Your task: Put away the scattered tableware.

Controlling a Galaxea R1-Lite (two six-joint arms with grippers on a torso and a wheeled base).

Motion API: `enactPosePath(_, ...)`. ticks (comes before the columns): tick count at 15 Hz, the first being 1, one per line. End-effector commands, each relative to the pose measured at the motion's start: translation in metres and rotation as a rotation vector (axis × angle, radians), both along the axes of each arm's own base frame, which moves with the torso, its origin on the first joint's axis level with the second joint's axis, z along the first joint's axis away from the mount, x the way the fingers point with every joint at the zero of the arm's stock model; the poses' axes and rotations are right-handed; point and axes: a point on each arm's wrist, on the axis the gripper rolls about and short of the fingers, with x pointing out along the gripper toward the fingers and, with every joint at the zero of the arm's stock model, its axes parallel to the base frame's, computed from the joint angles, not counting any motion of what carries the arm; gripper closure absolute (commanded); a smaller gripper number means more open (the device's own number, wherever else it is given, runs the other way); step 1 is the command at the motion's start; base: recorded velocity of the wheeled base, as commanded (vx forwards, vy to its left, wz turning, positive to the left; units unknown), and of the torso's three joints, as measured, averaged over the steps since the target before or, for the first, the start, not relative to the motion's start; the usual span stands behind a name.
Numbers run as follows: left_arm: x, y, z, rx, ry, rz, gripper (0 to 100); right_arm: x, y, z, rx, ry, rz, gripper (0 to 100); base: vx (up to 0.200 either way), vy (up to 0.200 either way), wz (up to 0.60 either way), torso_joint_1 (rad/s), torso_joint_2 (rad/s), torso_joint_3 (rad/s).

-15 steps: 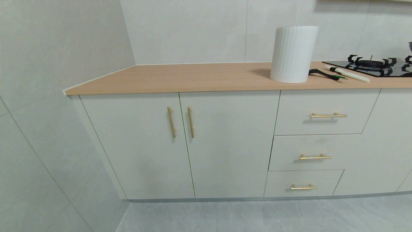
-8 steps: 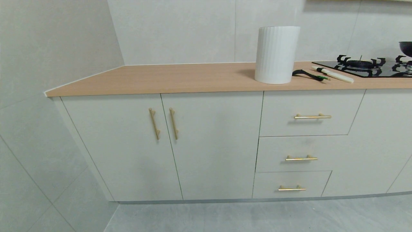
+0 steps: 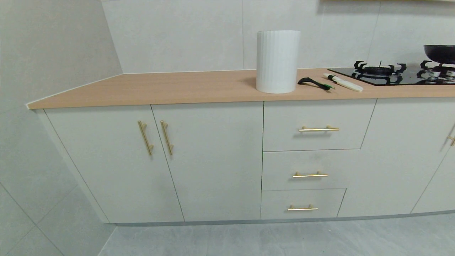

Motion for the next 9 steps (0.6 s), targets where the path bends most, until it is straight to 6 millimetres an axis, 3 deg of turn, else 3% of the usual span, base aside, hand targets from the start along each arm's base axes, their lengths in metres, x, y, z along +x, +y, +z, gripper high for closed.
enactPosePath(1, 0.0000, 0.0000, 0.0000, 0.000, 0.001, -0.001, 0, 0.0001, 0.0000, 0.0002, -0.001, 0.001, 0.000, 0, 0.000, 0.000, 0.00, 0.000, 0.00, 0.000)
enactPosePath(7, 0.0000, 0.0000, 0.0000, 0.000, 0.001, -0.001, 0, 0.0002, 0.0000, -0.0003, -0.002, 0.002, 0.002, 0, 0.000, 0.000, 0.00, 0.000, 0.00, 0.000)
enactPosePath(9, 0.0000, 0.0000, 0.0000, 0.001, 0.001, -0.001, 0, 0.0002, 0.0000, -0.0003, -0.002, 0.002, 0.002, 0, 0.200, 0.000, 0.00, 0.000, 0.00, 0.005)
